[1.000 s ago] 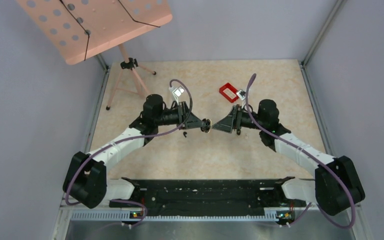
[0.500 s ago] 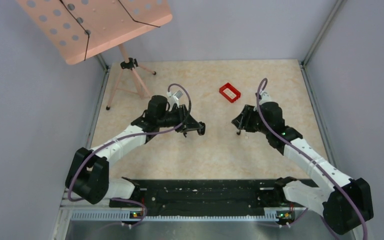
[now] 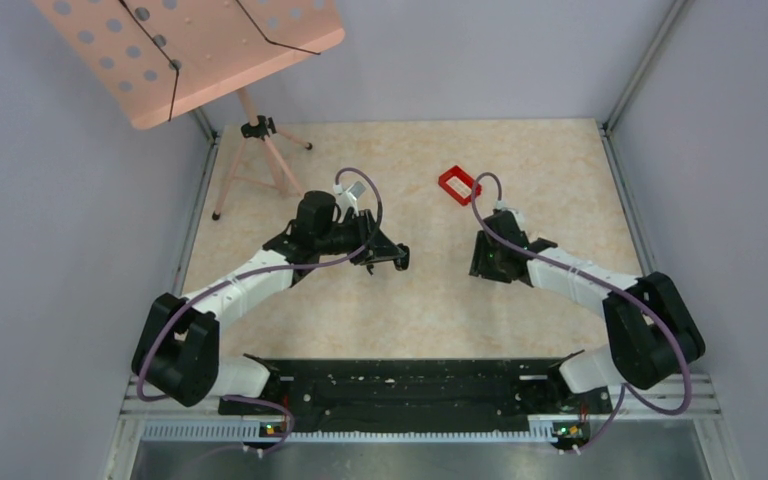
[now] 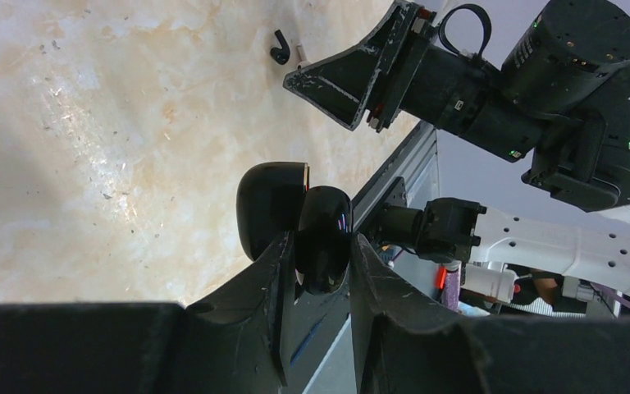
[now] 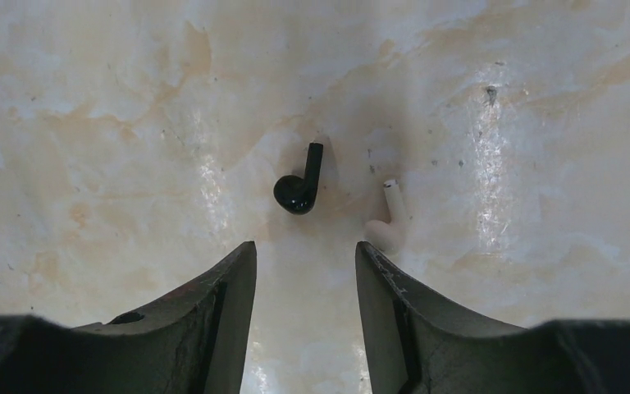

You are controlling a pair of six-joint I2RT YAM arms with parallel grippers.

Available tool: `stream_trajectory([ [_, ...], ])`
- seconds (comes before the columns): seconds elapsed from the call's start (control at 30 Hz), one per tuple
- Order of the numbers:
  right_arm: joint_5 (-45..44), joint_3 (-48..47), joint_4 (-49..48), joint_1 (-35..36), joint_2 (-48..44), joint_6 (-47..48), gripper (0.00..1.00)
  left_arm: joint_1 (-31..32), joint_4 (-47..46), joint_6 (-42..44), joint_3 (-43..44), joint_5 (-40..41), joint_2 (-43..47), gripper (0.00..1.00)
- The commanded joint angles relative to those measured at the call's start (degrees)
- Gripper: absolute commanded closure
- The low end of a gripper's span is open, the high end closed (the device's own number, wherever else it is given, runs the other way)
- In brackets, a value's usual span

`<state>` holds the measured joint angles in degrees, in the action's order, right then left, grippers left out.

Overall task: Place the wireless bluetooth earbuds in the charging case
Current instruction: Pick up the earbud from the center of the board.

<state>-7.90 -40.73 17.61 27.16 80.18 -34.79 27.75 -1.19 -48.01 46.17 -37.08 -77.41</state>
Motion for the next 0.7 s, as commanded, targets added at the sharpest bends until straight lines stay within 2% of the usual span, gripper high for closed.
stream_trajectory([
  [0.0, -3.82, -3.6, -2.58, 0.66, 1.55, -1.98, 0.54, 0.01, -0.91, 0.94, 2.03, 0.49, 0.33, 1.0],
  [0.33, -3.47, -5.19, -4.72, 0.62, 6.19, -2.45, 0.61, -0.03, -1.49, 0.84, 1.7, -0.04, 0.11, 1.0],
  [0.67, -6.1, -6.73, -4.09, 0.66, 8.93, -1.61, 0.74, -0.04, -2.02, 0.96, 0.79, -0.44, 0.44, 1.0],
])
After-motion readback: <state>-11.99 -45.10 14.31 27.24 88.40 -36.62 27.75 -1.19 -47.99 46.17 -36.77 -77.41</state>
